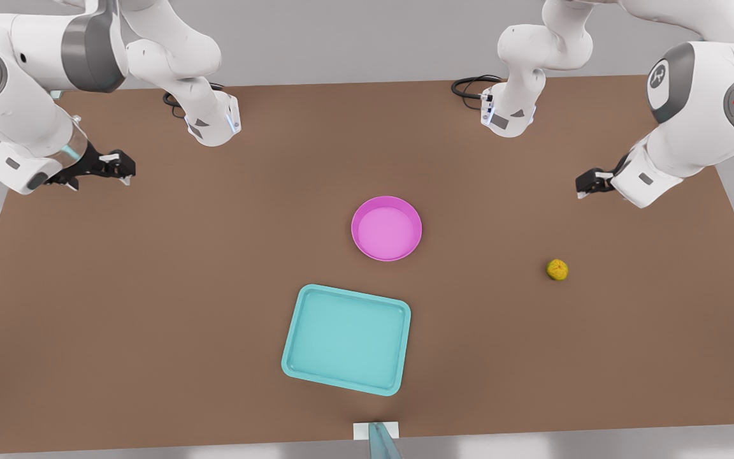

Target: Place the orange on the plate with the left arm and the plate on the tray with the right arm

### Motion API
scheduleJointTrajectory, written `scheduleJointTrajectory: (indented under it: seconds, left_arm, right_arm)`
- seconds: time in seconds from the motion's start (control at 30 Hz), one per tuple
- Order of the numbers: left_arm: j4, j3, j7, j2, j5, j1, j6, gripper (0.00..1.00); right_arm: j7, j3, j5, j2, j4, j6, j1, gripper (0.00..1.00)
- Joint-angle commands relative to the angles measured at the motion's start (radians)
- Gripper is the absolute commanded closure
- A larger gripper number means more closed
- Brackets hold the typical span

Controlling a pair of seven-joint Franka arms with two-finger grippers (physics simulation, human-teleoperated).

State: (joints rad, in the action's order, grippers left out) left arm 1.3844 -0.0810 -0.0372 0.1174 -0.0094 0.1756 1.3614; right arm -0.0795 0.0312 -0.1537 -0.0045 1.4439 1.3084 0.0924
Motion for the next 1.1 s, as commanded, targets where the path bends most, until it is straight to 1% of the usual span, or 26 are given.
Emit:
scheduleJointTrajectory:
  seconds: [0.0, 0.03, 0.07, 0.1, 0.17, 0.2, 0.23, 0.3, 0.33, 0.37, 0.5, 1.07]
  left_arm:
    - [-0.001, 0.000, -0.043, 0.008, 0.002, 0.002, 0.027, 0.00]
    - [-0.005, -0.003, -0.044, 0.039, 0.006, -0.001, 0.028, 0.00]
    - [-0.007, -0.032, -0.047, 0.091, 0.006, -0.001, 0.039, 0.00]
    - [0.002, -0.071, -0.043, 0.177, 0.003, -0.010, 0.118, 0.00]
    - [0.128, -0.074, -0.029, 0.306, -0.007, -0.065, 0.461, 0.00]
    - [0.261, -0.074, -0.023, 0.338, -0.006, -0.067, 0.703, 0.00]
    - [0.300, -0.074, 0.018, 0.364, -0.004, -0.068, 0.778, 0.00]
    - [0.349, -0.074, 0.143, 0.386, 0.000, -0.097, 0.791, 0.00]
    - [0.375, -0.074, 0.171, 0.386, 0.000, -0.102, 0.821, 0.00]
    - [0.430, -0.074, 0.171, 0.386, 0.002, -0.102, 0.893, 0.00]
    - [0.496, -0.074, 0.172, 0.381, 0.002, -0.100, 0.875, 0.00]
    - [0.502, -0.074, 0.168, 0.487, 0.002, -0.102, 0.863, 0.00]
  right_arm:
    - [-0.029, 0.001, 0.000, 0.000, 0.000, 0.028, -0.069, 0.00]
    - [-0.029, 0.001, 0.000, 0.000, 0.000, 0.026, -0.069, 0.00]
    - [-0.029, 0.001, 0.000, 0.000, 0.000, 0.028, -0.069, 0.00]
    - [-0.029, 0.001, 0.000, 0.000, 0.000, 0.028, -0.069, 0.00]
    - [-0.029, 0.001, 0.002, 0.001, 0.000, 0.026, -0.069, 0.00]
    - [-0.031, 0.001, 0.000, 0.003, 0.000, 0.028, -0.071, 0.00]
    - [-0.031, 0.001, 0.002, 0.003, 0.000, 0.028, -0.071, 0.00]
    - [-0.034, 0.001, 0.002, 0.003, 0.000, 0.028, -0.071, 0.00]
    - [-0.034, 0.001, 0.002, 0.003, 0.000, 0.028, -0.071, 0.00]
    - [-0.034, 0.001, 0.002, 0.003, 0.000, 0.028, -0.071, 0.00]
    - [-0.034, 0.001, 0.000, 0.005, 0.000, 0.029, -0.066, 0.00]
    - [-0.033, 0.001, 0.000, 0.008, 0.000, 0.028, -0.068, 0.00]
